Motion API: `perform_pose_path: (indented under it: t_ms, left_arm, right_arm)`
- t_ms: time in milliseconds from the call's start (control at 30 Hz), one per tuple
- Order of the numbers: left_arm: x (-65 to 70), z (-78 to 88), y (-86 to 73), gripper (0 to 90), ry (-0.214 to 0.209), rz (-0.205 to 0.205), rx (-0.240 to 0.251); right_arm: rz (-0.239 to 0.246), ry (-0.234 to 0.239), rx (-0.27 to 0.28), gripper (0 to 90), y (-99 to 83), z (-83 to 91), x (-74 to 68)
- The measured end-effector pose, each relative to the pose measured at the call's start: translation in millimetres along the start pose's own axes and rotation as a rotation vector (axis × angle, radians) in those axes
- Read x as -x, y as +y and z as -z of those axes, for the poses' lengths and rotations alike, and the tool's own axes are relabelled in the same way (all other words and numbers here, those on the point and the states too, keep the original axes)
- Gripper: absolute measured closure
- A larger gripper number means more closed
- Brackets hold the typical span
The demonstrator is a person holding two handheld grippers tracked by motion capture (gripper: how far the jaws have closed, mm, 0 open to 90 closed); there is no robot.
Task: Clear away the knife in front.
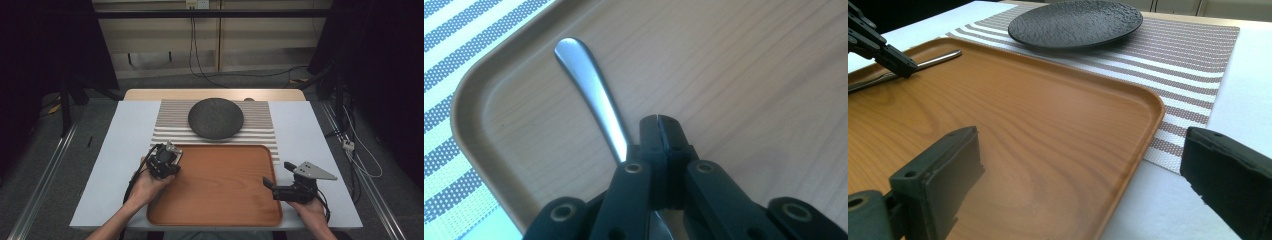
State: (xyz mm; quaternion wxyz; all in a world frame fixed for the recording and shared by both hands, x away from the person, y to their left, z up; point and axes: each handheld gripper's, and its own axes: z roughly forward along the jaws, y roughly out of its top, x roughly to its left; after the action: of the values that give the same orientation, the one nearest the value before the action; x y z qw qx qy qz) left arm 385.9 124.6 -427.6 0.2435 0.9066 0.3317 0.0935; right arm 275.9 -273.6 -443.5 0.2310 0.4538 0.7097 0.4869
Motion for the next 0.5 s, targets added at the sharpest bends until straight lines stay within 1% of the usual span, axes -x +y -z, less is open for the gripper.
perform_pose_path:
  t_ms: [33,167,300,467,500]
  left_arm:
    - [-0.5,0.4,-0.8,90.0,0.0,-0.002,0.001]
    - [-4.2,2.8,-5.4,90.0,-0.004,0.017,0.006]
    - [-5.2,3.9,-8.5,90.0,0.002,0.027,0.014]
    - [-8.1,6.1,-12.0,90.0,0.001,0.04,0.012]
    - [-9.2,6.7,-12.7,90.0,0.006,0.042,0.013]
  right_arm:
    - [0.0,-0.001,0.0,2.7,0.0,0.0,-0.2]
    - [0.001,-0.003,-0.001,2.7,0.0,-0.3,0.2]
    - [0.003,-0.001,-0.002,2.7,0.0,-0.5,-0.1]
    - [0.004,0.0,-0.002,2.7,0.0,0.0,-0.2]
    - [0.0,0.0,-0.001,2.7,0.0,0.2,-0.3]
